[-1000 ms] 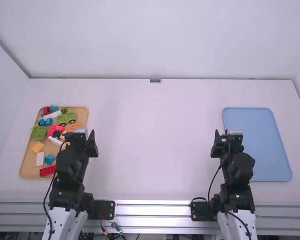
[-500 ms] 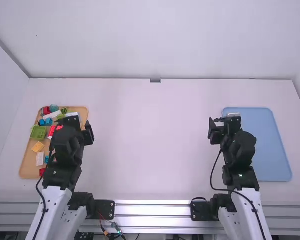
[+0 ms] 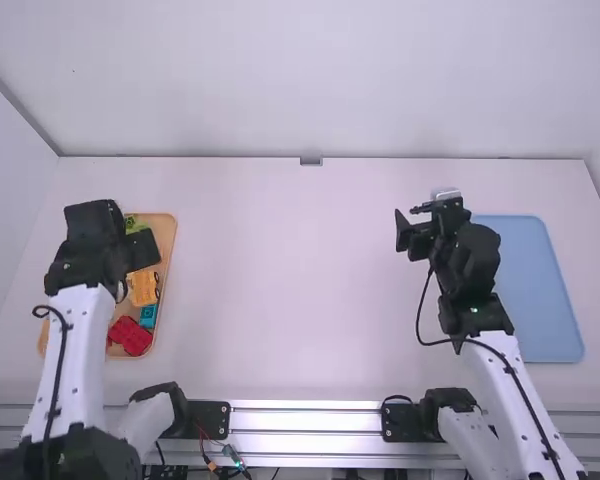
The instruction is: Assemble lego blocks to make yellow taxi
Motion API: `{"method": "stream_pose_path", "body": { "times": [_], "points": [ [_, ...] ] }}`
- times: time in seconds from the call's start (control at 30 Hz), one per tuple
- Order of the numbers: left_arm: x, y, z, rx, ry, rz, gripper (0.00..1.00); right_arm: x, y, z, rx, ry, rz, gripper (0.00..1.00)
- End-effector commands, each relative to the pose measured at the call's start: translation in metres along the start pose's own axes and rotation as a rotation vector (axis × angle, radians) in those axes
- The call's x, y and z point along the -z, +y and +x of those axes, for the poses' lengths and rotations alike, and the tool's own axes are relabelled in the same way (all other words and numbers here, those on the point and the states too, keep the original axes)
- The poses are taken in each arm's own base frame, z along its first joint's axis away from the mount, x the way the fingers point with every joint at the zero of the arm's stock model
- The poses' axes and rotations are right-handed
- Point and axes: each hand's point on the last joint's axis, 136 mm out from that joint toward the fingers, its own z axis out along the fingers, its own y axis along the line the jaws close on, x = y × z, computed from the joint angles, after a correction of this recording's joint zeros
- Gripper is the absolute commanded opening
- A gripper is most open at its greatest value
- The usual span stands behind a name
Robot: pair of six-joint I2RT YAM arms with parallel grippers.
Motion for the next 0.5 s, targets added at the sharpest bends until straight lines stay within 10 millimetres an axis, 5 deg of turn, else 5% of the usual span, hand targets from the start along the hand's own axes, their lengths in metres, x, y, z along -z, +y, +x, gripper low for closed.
{"method": "stream_pose_path", "body": {
  "times": [0.0, 0.47],
  "points": [
    [-0.010, -0.002, -0.002, -0.031, 0.070, 0.035, 0.92, -0.004, 0.003, -0.021, 0.017, -0.040, -0.018, 0.92],
    [-0.090, 0.014, 0.049, -0.067, 0.498, 0.010, 0.99, -0.019, 0.016, -0.032, 0.036, -0.053, -0.062, 0.99]
  ]
}}
